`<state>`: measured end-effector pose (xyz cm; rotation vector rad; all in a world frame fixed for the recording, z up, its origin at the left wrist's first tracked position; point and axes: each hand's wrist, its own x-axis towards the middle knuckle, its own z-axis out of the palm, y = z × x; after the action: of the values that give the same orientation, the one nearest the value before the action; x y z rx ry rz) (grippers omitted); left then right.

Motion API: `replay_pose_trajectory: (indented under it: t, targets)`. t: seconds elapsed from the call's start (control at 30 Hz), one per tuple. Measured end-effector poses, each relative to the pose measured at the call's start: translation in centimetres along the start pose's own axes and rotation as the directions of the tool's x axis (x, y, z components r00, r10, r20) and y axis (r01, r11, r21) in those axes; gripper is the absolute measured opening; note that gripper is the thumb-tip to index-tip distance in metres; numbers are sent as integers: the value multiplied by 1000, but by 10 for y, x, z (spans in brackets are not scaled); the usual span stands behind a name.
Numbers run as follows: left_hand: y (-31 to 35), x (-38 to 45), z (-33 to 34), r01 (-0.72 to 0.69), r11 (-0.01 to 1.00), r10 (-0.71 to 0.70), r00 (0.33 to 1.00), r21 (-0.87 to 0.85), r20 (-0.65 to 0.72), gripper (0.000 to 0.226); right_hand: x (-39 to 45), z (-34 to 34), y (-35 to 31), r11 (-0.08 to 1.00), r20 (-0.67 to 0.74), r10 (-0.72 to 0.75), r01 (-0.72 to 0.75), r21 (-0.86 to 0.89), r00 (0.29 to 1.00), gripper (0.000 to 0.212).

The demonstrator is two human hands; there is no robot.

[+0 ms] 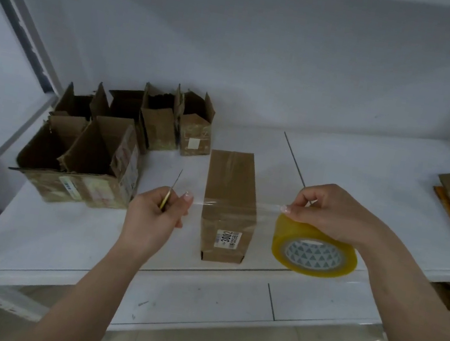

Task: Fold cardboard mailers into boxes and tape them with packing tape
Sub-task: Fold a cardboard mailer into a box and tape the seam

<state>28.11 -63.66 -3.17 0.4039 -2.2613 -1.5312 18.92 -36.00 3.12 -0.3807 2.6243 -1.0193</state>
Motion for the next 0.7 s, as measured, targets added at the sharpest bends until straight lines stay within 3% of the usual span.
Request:
replay_pose_trajectory:
  t: [0.13, 0.2, 0.43, 0.6, 0.7]
  targets:
    - [-12, -2, 9, 72, 997, -72, 997, 5, 40, 39, 12, 16, 12, 997, 21, 55, -54, -53, 998, 30]
    - [-18, -6, 17, 154, 986, -148, 986, -71, 74, 39, 16, 26, 18, 997, 48, 80, -79, -18, 996, 28]
    - [-20, -20, 38, 457, 820, -396, 888, -345, 236, 43, 27, 54, 18, 997, 112, 68, -71, 23, 991, 24]
    - [-26, -30, 43, 611, 748, -517, 782, -261, 349, 63, 26, 53, 17, 997, 135, 68, -73, 33, 988, 21]
    - [-23, -24, 33, 581, 787, -507, 800, -207, 319, 60, 25, 52, 17, 997, 146, 72, -76, 18, 987, 20]
